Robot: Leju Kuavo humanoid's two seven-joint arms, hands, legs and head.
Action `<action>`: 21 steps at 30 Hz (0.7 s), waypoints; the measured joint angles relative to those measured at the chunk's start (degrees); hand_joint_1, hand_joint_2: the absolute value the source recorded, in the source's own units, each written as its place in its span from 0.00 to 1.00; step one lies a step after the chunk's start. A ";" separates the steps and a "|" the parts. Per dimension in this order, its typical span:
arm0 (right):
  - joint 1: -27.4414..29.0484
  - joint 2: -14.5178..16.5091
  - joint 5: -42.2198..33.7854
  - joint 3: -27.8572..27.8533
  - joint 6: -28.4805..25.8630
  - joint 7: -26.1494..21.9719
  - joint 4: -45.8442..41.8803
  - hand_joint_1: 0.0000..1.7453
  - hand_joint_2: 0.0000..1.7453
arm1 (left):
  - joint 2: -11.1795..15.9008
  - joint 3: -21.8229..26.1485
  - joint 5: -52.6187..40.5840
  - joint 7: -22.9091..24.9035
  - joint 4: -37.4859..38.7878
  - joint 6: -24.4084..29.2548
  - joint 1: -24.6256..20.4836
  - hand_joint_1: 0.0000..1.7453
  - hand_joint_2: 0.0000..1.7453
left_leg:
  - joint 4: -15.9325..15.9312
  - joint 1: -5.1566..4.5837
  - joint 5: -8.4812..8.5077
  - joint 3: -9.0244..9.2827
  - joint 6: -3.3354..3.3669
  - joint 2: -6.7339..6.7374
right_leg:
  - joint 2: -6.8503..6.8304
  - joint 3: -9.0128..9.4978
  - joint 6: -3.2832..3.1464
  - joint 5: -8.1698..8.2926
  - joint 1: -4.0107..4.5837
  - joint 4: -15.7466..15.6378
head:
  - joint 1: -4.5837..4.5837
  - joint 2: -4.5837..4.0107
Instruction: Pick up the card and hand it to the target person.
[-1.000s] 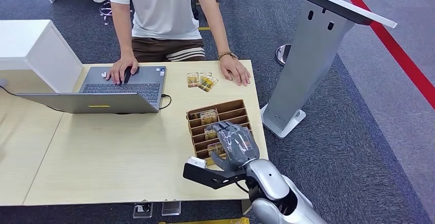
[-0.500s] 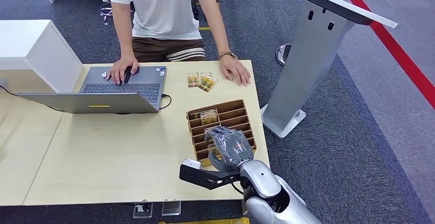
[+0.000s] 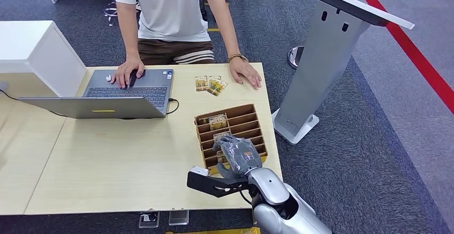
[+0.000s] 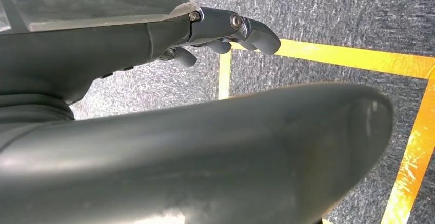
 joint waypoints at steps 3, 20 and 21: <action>0.00 0.00 0.00 -0.01 0.00 0.04 -0.05 0.36 1.00 | 0.00 0.00 0.00 0.00 0.00 0.00 0.00 0.00 0.00 | 0.00 0.00 0.00 0.00 0.00 0.00 | 0.00 0.00 0.00 0.00 0.00 0.00 | 0.00 0.00; 0.00 -0.03 0.00 -0.07 0.04 0.21 -0.37 0.37 1.00 | 0.00 0.00 0.01 0.00 0.00 0.00 0.00 0.00 0.00 | 0.00 0.00 0.00 0.00 0.00 0.00 | 0.00 0.00 0.00 0.00 0.00 0.00 | 0.00 0.00; 0.00 -0.04 0.00 -0.07 0.04 0.21 -0.38 0.37 1.00 | 0.00 0.00 0.02 0.00 0.00 0.00 0.00 0.00 0.00 | 0.00 0.00 0.00 0.00 0.00 0.00 | 0.00 0.00 0.00 0.00 0.00 0.00 | 0.00 0.00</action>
